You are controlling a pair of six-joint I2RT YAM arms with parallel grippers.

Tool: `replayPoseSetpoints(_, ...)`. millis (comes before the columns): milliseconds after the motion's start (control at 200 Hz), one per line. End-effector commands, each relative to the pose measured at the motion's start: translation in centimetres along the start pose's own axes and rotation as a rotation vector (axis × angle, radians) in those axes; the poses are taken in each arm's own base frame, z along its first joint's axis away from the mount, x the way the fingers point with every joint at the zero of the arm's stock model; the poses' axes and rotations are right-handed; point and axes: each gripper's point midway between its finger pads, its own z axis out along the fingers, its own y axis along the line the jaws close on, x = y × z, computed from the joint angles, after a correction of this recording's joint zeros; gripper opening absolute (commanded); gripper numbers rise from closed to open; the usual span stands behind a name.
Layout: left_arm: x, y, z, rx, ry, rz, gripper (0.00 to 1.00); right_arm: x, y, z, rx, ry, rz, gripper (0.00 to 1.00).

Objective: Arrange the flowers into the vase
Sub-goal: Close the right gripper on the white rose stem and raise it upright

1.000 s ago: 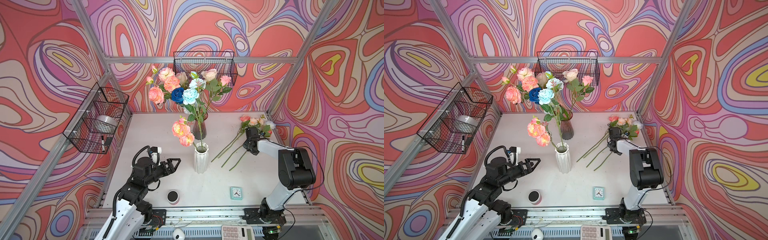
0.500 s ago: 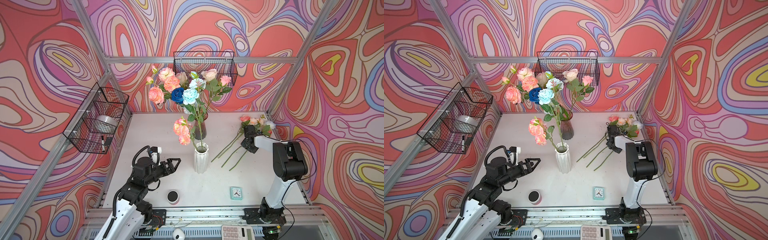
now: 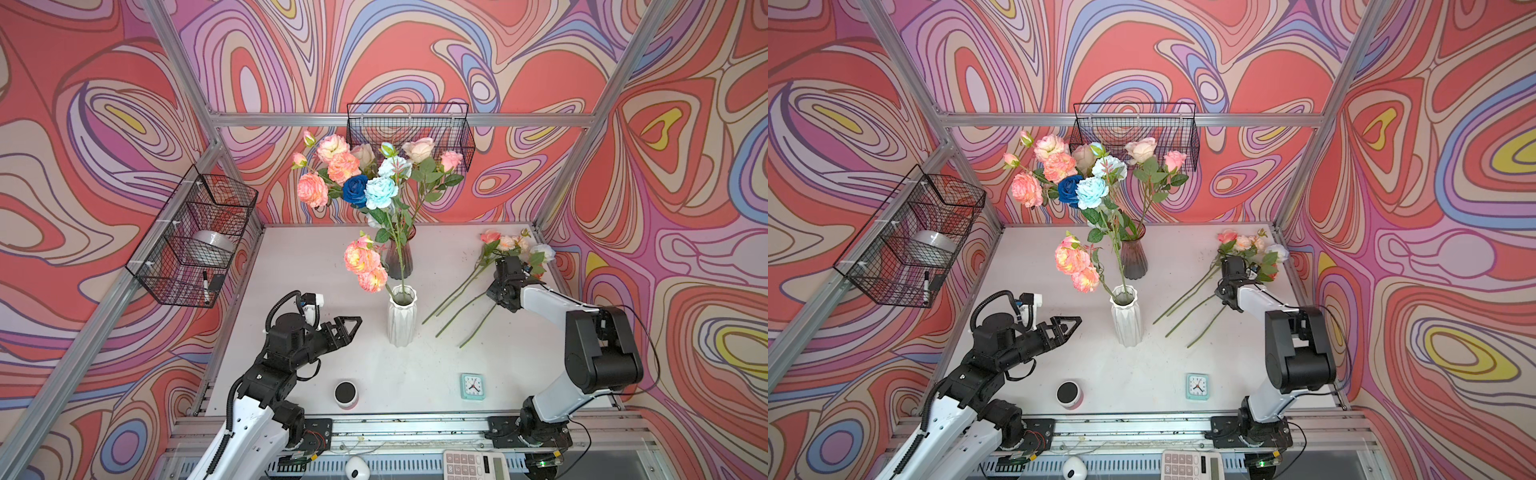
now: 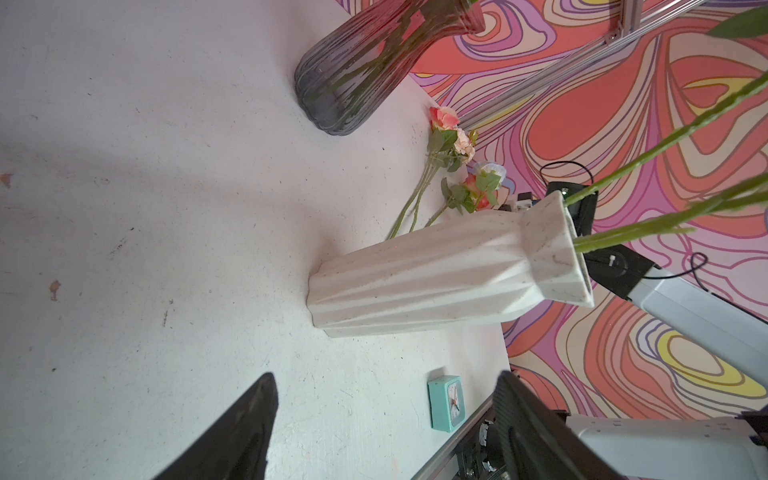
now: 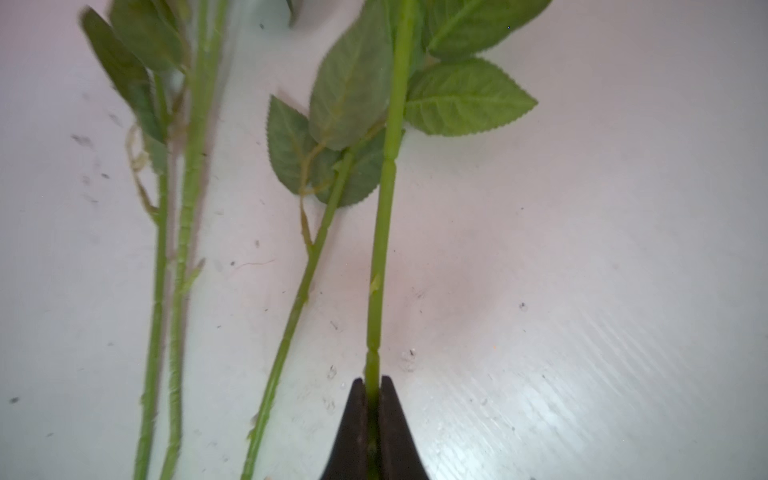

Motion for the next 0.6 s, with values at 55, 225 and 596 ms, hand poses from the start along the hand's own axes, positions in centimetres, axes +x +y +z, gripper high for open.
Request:
replayPoseSetpoints(55,-0.5,-0.7,-0.5,0.001,-0.01,0.014,0.84,-1.1,0.9,-2.9,-0.094,-0.068,-0.013,0.0)
replayPoseSetpoints(225,-0.5,-0.7,-0.8,-0.005,-0.017,0.013,0.84,-1.8,1.4,-6.1,-0.171,-0.117,-0.018,0.0)
replayPoseSetpoints(596,-0.3,-0.5,-1.1,-0.012,-0.02,0.017,0.84,-4.1,4.8,-15.6,-0.465,-0.255,-0.078,0.0)
